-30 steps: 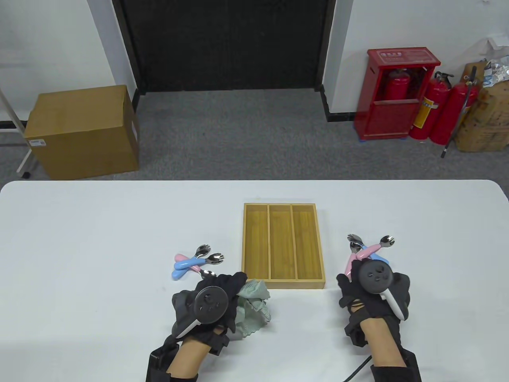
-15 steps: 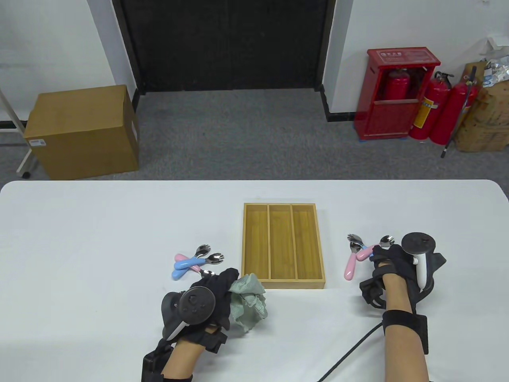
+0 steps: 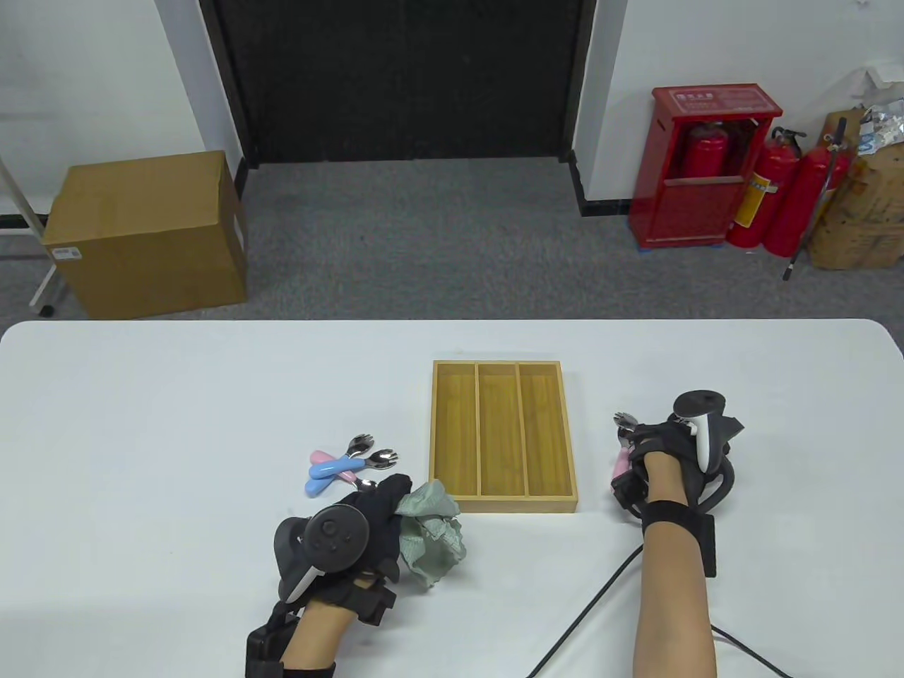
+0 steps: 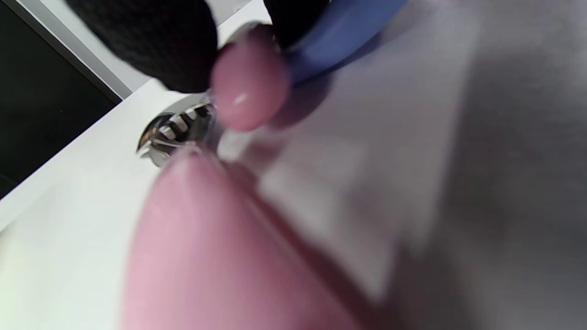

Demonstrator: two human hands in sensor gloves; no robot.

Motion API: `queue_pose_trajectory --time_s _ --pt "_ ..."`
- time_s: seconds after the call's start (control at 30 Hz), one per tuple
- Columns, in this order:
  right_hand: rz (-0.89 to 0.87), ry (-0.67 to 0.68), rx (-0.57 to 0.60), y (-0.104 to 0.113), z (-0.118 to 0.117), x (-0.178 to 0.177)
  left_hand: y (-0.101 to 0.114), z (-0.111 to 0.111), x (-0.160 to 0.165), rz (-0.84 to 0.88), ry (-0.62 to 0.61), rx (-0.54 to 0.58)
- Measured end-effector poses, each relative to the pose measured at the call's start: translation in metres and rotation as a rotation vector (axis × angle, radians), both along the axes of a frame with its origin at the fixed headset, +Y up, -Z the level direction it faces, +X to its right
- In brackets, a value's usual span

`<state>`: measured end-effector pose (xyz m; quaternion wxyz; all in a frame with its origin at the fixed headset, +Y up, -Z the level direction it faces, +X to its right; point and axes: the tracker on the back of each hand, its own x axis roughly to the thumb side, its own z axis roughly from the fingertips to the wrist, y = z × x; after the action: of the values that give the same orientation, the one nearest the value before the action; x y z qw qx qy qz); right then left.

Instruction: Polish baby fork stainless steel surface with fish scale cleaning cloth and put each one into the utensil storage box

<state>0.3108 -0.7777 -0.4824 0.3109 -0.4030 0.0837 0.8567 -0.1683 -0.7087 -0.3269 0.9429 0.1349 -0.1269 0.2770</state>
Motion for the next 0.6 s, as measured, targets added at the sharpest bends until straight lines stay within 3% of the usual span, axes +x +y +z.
queue_pose_trajectory --time_s 0.3,0.47,0.6 --pt "-0.073 -0.061 0.177 0.018 0.013 0.009 -0.008 -0.006 -0.011 0.146 0.019 -0.056" --pt "-0.072 0.024 0.366 0.053 0.026 -0.003 -0.015 -0.009 -0.017 0.288 0.022 -0.111" --pt "-0.099 0.171 0.545 0.085 0.041 -0.025 -0.022 -0.012 -0.023 0.451 0.028 -0.167"
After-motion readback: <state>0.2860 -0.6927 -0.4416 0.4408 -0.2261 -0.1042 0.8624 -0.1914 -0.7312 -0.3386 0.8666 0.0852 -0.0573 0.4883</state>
